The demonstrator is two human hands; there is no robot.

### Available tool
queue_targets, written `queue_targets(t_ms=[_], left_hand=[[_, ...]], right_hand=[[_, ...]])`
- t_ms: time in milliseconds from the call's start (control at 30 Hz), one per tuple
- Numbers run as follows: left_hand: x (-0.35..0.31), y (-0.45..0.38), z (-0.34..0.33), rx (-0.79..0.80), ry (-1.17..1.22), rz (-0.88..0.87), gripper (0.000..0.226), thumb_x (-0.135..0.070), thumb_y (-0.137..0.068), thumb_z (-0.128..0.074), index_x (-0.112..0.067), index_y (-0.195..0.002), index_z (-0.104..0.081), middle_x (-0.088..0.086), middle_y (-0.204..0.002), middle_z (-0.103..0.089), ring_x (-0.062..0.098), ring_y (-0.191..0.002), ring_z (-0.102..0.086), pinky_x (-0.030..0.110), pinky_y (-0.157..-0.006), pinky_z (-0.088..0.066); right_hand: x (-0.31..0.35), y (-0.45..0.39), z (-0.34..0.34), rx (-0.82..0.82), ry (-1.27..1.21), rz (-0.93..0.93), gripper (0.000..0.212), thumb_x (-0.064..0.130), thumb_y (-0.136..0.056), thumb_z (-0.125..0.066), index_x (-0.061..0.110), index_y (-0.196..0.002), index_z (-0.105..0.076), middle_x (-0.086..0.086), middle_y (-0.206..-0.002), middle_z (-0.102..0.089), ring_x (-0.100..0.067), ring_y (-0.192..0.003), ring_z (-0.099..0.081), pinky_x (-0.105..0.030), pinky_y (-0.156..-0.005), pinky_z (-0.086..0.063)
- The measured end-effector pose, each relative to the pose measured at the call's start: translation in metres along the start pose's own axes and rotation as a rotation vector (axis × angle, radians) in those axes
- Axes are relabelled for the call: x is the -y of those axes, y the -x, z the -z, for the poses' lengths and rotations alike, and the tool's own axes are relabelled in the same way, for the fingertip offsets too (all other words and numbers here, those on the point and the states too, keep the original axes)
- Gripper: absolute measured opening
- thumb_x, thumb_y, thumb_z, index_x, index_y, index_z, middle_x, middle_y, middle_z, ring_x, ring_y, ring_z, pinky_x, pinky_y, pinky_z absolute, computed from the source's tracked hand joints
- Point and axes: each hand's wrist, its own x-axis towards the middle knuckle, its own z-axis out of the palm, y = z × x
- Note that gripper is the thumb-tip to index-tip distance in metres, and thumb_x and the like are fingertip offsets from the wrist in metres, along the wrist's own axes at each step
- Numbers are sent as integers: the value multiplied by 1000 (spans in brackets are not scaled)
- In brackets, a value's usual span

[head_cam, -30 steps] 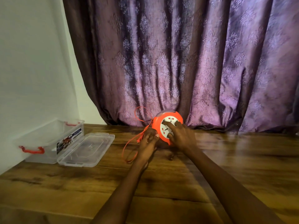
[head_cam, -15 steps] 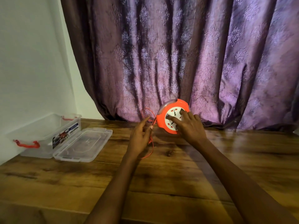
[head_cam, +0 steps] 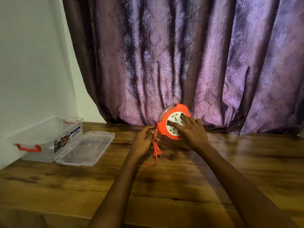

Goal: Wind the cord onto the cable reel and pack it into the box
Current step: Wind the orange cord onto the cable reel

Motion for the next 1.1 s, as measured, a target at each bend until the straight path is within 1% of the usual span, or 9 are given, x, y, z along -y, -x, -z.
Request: queue_targets(t_ms=[200,300,433,533,600,733,800,900,1100], left_hand=[[-6,-1,6,-71,3,40,20,-11,-97,-59,-23,-114,-57,14,-91,-72,28,-67,-73,39,-53,-59],[-7,0,6,-109,105,119,19,-4,-96,-56,-22,-100,-57,8,-85,-69,18,-52,-67,34,-42,-57],[-8,0,9,-160,285,220,19,3,-95,-55,-14,-104,-57,11,-91,-65,19,-67,-62,30,-52,-58],[-12,-1,10,-186,347,224,20,5,-94,-55,-12,-106,-57,11,-82,-65,10,-57,-60,21,-54,-51],[-14,-2,10,-176,387,216,20,6,-94,-55,-12,-103,-57,11,-80,-63,6,-49,-58,17,-50,-47],[-19,-1,12,-132,513,217,21,6,-93,-56,-13,-102,-56,12,-81,-65,9,-51,-63,18,-54,-54],[-22,0,13,-103,573,215,21,6,-93,-56,-12,-104,-56,12,-78,-68,12,-53,-66,20,-54,-56],[-24,1,12,-66,653,255,20,6,-93,-55,-12,-103,-57,9,-71,-72,14,-56,-70,23,-53,-57],[-24,1,18,-113,950,336,26,9,-97,-42,-11,-86,-55,5,-63,-70,13,-56,-70,24,-55,-59]], right_hand=[[-2,6,-5,8,-52,-75,72,21,-68,-77,46,-131,-51,-16,-130,-56,-37,-104,-56,-44,-77,-44],[-5,9,-8,12,-72,-110,69,20,-71,-74,45,-131,-52,-17,-130,-56,-38,-103,-57,-45,-77,-46],[-7,12,-11,24,-84,-122,63,20,-74,-72,43,-130,-55,-17,-129,-57,-39,-101,-58,-46,-78,-47],[-9,12,-15,36,-84,-122,62,21,-74,-71,44,-130,-55,-17,-130,-57,-39,-101,-58,-46,-78,-46],[-9,14,-17,52,-84,-118,58,26,-77,-62,45,-131,-53,-16,-130,-57,-38,-99,-57,-45,-78,-45],[-9,16,-20,57,-103,-121,56,43,-77,-37,47,-131,-51,-17,-128,-57,-36,-96,-57,-43,-76,-44],[-8,17,-21,54,-74,-95,56,44,-77,-40,48,-132,-49,-16,-128,-56,-35,-96,-56,-43,-75,-43],[-8,18,-25,34,0,-37,61,35,-79,-58,49,-136,-42,-14,-130,-52,-33,-99,-53,-41,-75,-40],[-5,20,-23,-3,-18,-31,66,30,-80,-65,48,-138,-40,-16,-132,-49,-34,-101,-53,-42,-74,-41]])
